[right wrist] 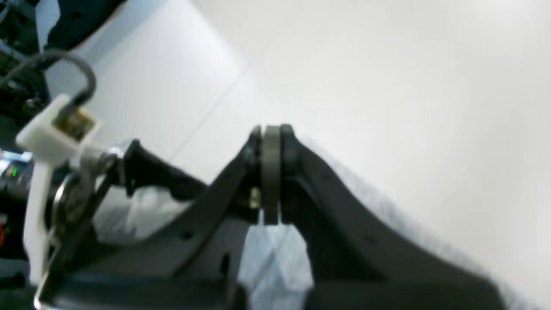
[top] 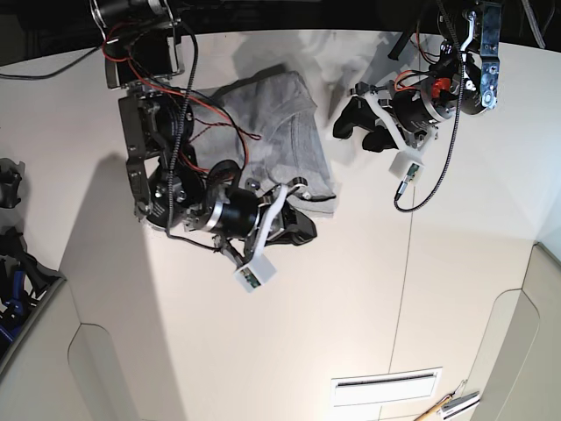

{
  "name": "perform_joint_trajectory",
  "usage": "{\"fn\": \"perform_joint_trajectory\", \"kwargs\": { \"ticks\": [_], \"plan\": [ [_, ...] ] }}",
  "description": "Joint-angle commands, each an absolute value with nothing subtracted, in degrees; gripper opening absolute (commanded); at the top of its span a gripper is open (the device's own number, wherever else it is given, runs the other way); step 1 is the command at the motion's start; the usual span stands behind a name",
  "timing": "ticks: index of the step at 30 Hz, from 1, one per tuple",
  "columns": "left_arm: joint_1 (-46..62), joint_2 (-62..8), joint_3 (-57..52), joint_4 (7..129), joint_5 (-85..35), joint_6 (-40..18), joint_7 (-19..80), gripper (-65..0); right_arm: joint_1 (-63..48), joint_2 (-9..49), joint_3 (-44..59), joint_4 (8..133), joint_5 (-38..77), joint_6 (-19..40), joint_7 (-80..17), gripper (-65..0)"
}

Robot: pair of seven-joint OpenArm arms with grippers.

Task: Fold the T-shirt properly
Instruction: 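Grasp the bundle with both grippers and flip it over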

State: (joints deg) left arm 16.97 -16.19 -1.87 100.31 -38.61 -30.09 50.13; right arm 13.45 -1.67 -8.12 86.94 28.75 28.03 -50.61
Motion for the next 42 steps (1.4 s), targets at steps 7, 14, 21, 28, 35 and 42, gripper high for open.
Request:
{"fn": "perform_joint_trajectory", "kwargs": {
  "ticks": [7, 14, 21, 28, 35, 42],
  "plan": [
    [17.8, -16.5, -6.3, 106.3, -38.8, -31.2, 51.9, -22.5, 15.1, -1.3, -2.9, 87.9, 22.9, 28.3, -49.5, -65.0],
    [20.7, -16.5, -6.3, 119.6, -46.3, -36.8, 52.4, -55.9, 15.0, 4.2, 7.6, 87.6, 22.9, 28.3, -48.5, -65.0],
    [22.4, -16.3, 6.0, 122.0, -42.8, -38.2, 51.7, -63.1, 15.1, 9.1, 8.7, 80.4, 25.1, 28.3, -43.8, -65.0],
    [22.2, -15.7, 22.5, 120.2, -26.7, -31.3, 46.1, -63.1, 16.9, 7.4, 7.7, 71.5, 28.8, 33.1, -41.5, -65.0],
    [20.3, -14.7, 25.8, 111.0, -19.8, -27.2, 43.5, -63.1, 17.6, 6.3, 2.2, 70.8, 28.7, 33.3, -41.5, -65.0],
    [16.4, -14.0, 25.8, 103.9, -17.5, -27.2, 43.5, -63.1, 17.3, 6.3, -1.8, 70.8, 25.6, 33.3, -42.9, -65.0]
  ]
}}
